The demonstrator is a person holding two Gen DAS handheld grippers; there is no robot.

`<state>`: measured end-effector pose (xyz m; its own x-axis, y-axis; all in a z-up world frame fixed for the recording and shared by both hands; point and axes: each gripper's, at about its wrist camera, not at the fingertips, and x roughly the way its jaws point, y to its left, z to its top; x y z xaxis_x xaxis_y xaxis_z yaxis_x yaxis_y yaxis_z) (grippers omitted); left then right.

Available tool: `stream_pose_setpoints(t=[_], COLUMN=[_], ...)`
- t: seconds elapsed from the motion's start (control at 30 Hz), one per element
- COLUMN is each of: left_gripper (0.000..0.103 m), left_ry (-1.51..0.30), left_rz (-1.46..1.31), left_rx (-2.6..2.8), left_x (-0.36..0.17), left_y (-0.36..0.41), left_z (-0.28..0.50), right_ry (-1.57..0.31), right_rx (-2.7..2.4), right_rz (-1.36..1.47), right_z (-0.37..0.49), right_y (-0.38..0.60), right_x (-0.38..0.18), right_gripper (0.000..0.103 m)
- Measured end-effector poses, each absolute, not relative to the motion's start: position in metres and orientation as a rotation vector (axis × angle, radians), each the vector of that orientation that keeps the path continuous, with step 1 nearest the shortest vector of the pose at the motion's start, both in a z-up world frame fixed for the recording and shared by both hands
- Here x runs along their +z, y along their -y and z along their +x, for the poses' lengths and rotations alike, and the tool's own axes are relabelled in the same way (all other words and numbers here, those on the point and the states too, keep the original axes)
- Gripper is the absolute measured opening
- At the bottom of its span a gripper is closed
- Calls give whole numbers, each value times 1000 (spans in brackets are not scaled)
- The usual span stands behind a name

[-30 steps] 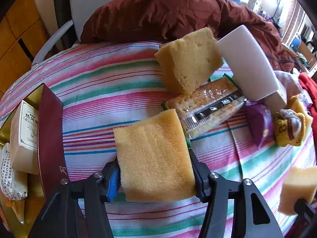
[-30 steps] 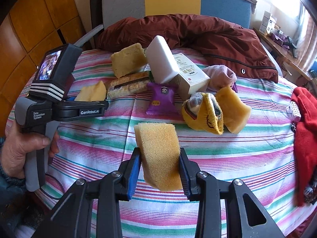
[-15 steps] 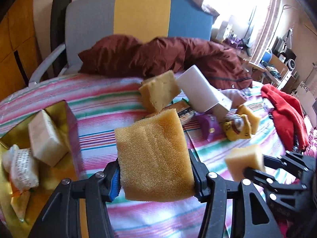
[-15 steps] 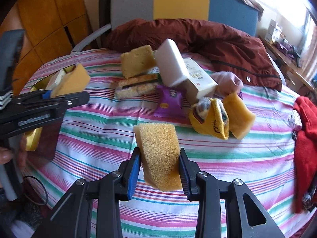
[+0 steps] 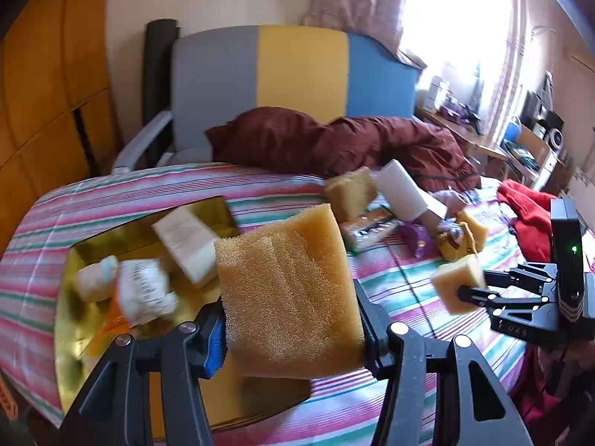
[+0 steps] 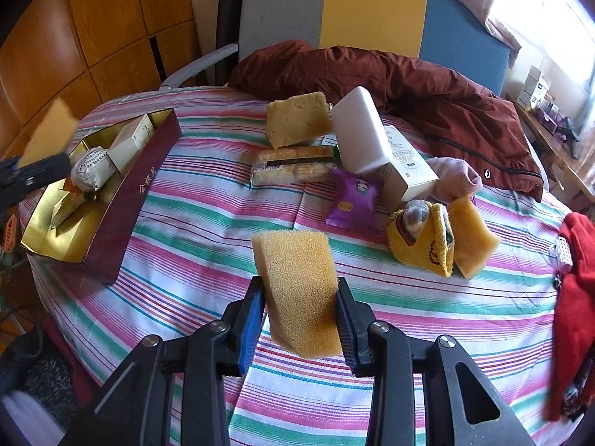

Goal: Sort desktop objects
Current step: 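Carry both sponges to the gold tray and release them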

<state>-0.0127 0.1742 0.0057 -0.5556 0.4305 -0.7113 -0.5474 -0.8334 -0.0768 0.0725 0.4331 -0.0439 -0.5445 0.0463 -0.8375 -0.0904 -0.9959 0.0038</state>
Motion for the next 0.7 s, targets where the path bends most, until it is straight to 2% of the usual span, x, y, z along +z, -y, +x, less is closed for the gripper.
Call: stream_pose_setpoints(t=[0.37, 0.7], left_gripper=[57, 57], left_ry=[-132, -41], left_rz=[-1055, -1101], left_rx=[2469, 2514], left_x=[1, -7], left_y=[-107, -61], left_z=[-14, -15], right_ry=[-203, -263], right_rx=[2729, 2892], right_rz=[-1428, -1408], right_z=[75, 69], right_y=[-423, -355], right_x=[-34, -14], right_gripper=[38, 38])
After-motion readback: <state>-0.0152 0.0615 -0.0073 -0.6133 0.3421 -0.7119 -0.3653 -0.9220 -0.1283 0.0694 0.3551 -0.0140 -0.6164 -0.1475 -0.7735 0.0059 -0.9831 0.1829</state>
